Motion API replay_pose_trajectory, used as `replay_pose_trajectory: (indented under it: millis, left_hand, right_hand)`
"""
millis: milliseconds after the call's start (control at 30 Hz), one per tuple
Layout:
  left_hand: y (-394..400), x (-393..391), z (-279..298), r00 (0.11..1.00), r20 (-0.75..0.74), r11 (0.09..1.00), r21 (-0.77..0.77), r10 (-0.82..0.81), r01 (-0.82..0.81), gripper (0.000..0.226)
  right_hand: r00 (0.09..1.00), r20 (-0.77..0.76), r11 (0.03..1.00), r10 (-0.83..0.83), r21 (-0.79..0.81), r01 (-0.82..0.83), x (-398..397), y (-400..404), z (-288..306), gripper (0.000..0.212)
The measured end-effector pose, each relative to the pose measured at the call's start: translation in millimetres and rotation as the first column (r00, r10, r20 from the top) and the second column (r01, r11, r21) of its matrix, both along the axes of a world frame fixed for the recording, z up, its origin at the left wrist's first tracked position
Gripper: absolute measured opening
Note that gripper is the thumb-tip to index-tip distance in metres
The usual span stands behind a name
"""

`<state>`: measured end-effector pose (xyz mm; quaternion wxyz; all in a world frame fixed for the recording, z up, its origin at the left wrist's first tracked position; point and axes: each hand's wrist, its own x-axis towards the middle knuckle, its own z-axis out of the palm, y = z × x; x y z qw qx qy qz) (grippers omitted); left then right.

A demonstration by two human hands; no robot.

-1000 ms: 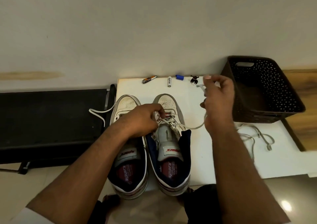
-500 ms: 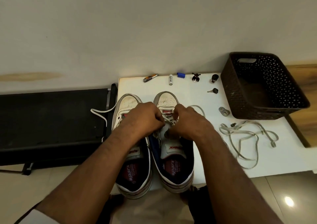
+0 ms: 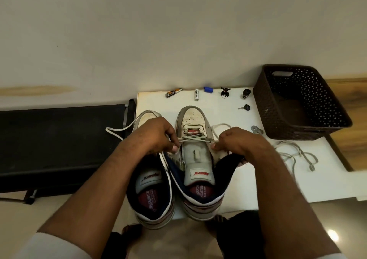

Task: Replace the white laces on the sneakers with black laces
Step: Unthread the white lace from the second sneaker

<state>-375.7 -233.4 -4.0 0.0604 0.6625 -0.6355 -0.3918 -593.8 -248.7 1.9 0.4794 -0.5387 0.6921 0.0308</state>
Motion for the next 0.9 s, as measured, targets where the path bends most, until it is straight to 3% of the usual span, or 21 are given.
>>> replay_pose_trajectory:
  millis: [100,167,267,367,600,767,900]
  left_hand:
    - [0.7,0.3,0.6,1.0,-0.003,1.0,-0.012,-0.028,0.028,0.013]
    - [1.9,-1.9,0.1,0.988,0.052,0.986,-0.074,-0.148,0.152,0.016]
    - [4.0,-2.4,4.3,0.96,-0.01,0.957,-0.085,-0.279,0.277,0.038]
    - [2.2,-3.7,6.1,0.952,-0.041,0.953,-0.02,-0.303,0.302,0.062]
    - [-1.2,-7.0,-4.8,0.964,0.003,0.959,-0.096,-0.267,0.266,0.032]
    - [-2.4,-6.2,-5.5,0.964,0.063,0.946,-0.186,-0.258,0.266,0.027]
    - [-3.4,-7.7,-6.8,0.989,0.055,0.959,-0.244,-0.138,0.147,0.028]
  right_hand:
    - [0.999,0.031,1.0,-0.025,0.005,0.025,-6.9,-1.9,-3.3,0.028]
    - [1.0,-0.002,0.999,0.025,-0.048,-0.025,-2.8,-2.9,-3.3,0.031]
    - [0.993,-0.036,0.989,0.11,-0.094,-0.113,6.1,-3.5,2.0,0.028]
    - [0.989,-0.051,0.98,0.142,-0.135,-0.147,11.4,-2.2,7.8,0.024]
    - [0.978,-0.093,0.965,0.185,-0.17,-0.199,15.4,0.7,9.8,0.04]
    - [0.956,-0.155,0.954,0.248,-0.133,-0.269,16.4,2.3,12.1,0.044]
    - [0.954,-0.134,0.951,0.269,-0.118,-0.285,16.6,2.3,10.3,0.035]
